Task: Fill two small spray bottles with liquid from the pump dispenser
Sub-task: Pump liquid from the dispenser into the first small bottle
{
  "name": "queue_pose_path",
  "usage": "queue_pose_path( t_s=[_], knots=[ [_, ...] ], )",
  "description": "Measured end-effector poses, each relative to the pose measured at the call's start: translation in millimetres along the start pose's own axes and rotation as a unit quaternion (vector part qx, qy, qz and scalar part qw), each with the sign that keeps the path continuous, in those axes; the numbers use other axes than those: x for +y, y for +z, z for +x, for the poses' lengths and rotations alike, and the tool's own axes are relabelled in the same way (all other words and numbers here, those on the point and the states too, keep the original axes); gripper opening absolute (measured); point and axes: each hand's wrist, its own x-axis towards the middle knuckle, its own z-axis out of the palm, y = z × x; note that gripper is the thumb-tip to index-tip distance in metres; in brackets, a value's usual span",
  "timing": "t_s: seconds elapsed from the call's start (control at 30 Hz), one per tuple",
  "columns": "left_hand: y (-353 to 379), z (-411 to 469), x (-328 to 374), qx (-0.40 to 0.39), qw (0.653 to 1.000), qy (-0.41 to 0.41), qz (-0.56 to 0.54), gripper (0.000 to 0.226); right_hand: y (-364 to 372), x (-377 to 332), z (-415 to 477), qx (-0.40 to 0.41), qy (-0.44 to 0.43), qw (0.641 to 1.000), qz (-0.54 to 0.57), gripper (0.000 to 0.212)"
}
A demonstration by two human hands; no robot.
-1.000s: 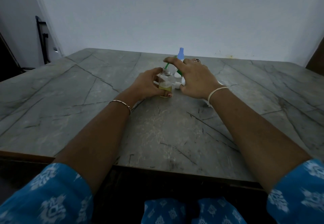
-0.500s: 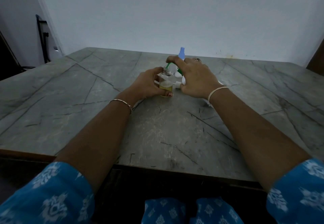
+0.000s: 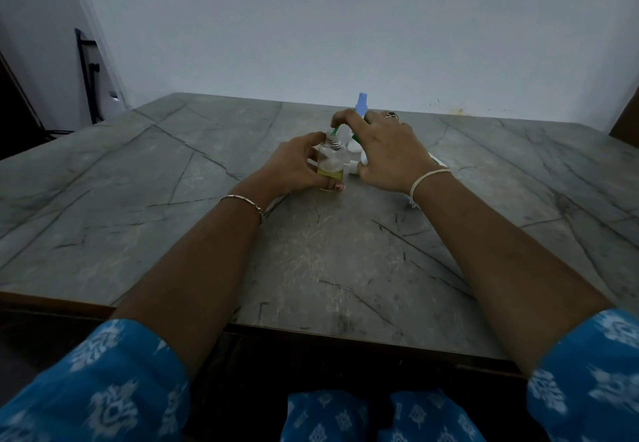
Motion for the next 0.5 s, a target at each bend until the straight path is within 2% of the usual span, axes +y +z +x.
queue_pose_path(
  t_s=[0.3, 0.5],
  knots=[
    [-0.8, -3.4, 4.5, -0.004, 1.000, -0.013, 0.002, 0.091, -2.5, -0.3, -5.2, -0.011, 0.002, 1.000, -0.026, 0.077],
    [-2.0, -4.1, 7.0, -0.008, 1.000, -0.008, 0.008, 0.086, -2.4, -3.6, -2.9, 0.000, 0.011, 1.000, -0.017, 0.070]
  ],
)
